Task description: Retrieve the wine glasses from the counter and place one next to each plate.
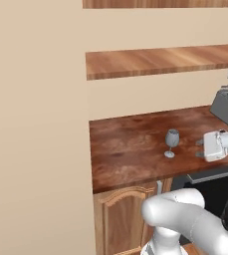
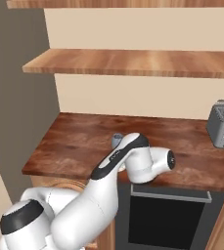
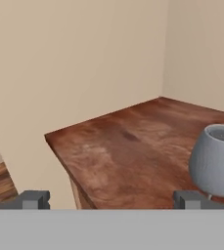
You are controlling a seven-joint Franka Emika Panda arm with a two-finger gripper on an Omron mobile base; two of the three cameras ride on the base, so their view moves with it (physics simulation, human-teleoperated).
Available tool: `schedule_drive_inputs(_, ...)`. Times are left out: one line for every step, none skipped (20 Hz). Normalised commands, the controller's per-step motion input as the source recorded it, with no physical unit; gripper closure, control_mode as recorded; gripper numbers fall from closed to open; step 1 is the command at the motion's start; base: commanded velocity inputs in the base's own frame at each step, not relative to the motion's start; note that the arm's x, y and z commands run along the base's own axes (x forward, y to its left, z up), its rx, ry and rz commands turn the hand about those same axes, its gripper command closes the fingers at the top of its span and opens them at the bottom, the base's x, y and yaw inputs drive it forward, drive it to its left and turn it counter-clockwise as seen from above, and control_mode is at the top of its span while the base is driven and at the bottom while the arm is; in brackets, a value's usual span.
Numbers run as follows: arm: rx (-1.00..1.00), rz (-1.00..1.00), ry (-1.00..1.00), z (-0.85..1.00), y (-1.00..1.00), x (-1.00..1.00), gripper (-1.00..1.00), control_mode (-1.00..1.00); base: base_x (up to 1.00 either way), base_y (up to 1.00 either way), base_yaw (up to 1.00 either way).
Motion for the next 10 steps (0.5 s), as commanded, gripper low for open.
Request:
schedule_drive_inputs(0.0, 0.0, 0.0, -0.26, 0.0, 0.34, -1.0, -1.0, 0.0, 0.0, 0.0)
schedule_drive_inputs(0.0, 0.0, 0.0, -0.15, 0.0, 0.31, -1.0, -1.0, 0.0, 0.0, 0.0)
schedule_drive_inputs(0.0, 0.0, 0.0, -0.1, 0.0, 0.24, -1.0, -1.0, 0.0, 0.0, 0.0)
schedule_drive_inputs(0.0, 0.0, 0.0, -0.09, 0.0, 0.27, -1.0, -1.0, 0.0, 0.0, 0.0)
schedule_drive_inputs(0.02, 0.0, 0.0, -0.1, 0.0, 0.3, -1.0, -1.0, 0.0, 0.0, 0.0)
schedule_drive_inputs(0.03, 0.0, 0.0, -0.14, 0.0, 0.28, -1.0, -1.0, 0.0, 0.0, 0.0)
schedule_drive_inputs(0.05, 0.0, 0.0, -0.14, -0.04, 0.27, -1.0, -1.0, 0.0, 0.0, 0.0)
schedule_drive_inputs(0.07, 0.0, 0.0, -0.12, -0.08, 0.21, -1.0, -1.0, 0.0, 0.0, 0.0)
schedule_drive_inputs(0.07, 0.0, 0.0, -0.14, -0.08, 0.21, -1.0, -1.0, 0.0, 0.0, 0.0)
schedule_drive_inputs(0.07, 0.0, 0.0, -0.19, -0.09, 0.2, -1.0, -1.0, 0.0, 0.0, 0.0)
